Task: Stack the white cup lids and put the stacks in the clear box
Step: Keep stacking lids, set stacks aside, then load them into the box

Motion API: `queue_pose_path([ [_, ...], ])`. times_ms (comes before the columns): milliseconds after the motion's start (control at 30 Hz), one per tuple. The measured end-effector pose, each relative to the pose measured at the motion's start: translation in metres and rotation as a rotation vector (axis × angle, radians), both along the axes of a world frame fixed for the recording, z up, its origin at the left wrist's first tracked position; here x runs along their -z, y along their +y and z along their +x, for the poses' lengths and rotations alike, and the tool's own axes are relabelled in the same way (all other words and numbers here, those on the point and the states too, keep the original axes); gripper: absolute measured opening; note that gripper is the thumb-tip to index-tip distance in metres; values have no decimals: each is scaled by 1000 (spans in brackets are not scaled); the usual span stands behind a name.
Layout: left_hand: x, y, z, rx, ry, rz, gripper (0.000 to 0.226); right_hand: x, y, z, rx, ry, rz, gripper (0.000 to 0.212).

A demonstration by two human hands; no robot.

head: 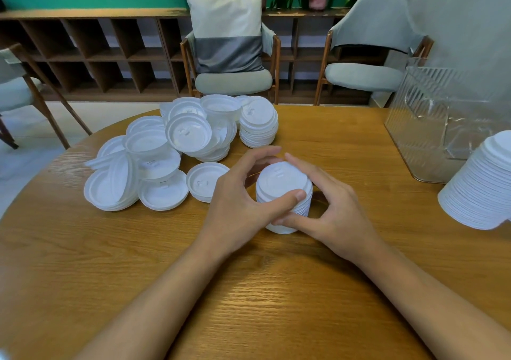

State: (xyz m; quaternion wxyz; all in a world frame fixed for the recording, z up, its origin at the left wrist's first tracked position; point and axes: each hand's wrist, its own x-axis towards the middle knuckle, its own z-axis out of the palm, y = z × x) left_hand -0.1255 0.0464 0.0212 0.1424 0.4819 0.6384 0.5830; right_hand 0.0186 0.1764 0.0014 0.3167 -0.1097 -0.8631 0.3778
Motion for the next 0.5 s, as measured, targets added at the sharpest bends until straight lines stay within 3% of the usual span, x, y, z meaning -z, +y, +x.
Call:
queue_pose_path([
  [333,4,6,5,14,-48,-47,74,5,2,1,54,29,28,89],
  [500,3,5,6,10,18,-83,72,4,0,3,42,-7,-7,91],
])
